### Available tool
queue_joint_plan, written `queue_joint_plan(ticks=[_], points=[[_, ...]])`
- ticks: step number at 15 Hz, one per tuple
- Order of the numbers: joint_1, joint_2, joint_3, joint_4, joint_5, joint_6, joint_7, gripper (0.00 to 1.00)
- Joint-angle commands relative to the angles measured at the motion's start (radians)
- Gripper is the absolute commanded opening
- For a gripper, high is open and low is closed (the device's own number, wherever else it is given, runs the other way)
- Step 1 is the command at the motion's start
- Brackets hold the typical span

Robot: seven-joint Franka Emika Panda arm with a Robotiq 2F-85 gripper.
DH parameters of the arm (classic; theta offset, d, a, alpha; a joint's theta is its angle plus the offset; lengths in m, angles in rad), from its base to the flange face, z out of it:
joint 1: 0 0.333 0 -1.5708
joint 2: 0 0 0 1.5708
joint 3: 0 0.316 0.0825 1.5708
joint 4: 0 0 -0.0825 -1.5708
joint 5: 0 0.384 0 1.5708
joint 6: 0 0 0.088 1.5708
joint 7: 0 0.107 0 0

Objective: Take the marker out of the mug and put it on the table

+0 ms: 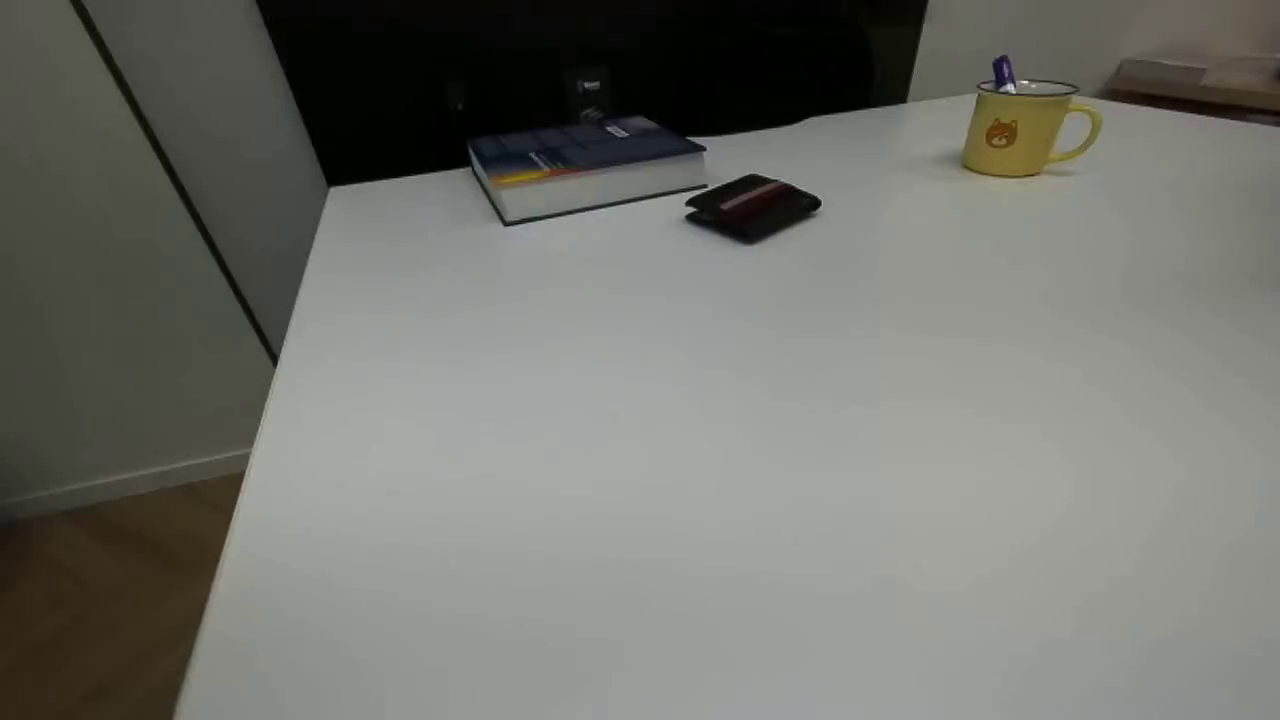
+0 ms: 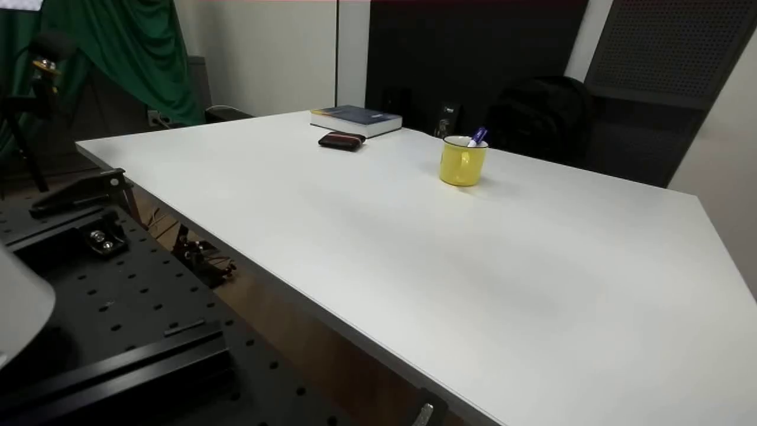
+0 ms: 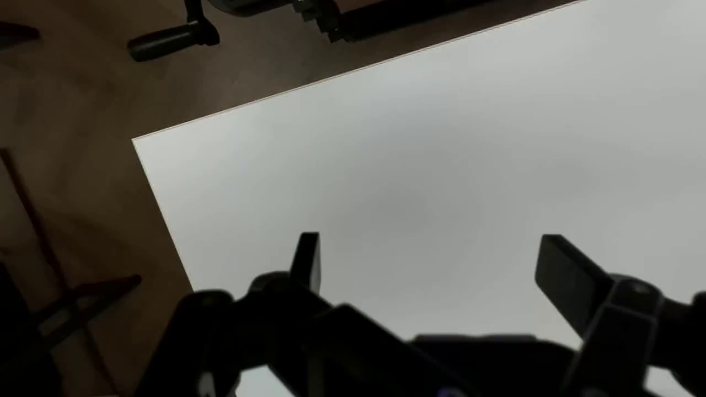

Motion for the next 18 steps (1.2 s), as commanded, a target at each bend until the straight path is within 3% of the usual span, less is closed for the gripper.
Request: queue_joint_plan(ticks=[1,4,9,15,18], points=[[0.004,-0.001,-0.004,0.002,-0.001,-0.004,0.001,1.00],[0.009,0.008,-0.008,0.004,-0.002,0.010,-0.020,1.00],[0.042,0.082,-0.028,0.063,0.043,0.127,-0.135,1.00],[0.112,0.276,-0.064,0.293,0.266,0.077,-0.345,1.00],[0.109,0.396,-0.061,0.451,0.375,0.000,-0.428,1.00]])
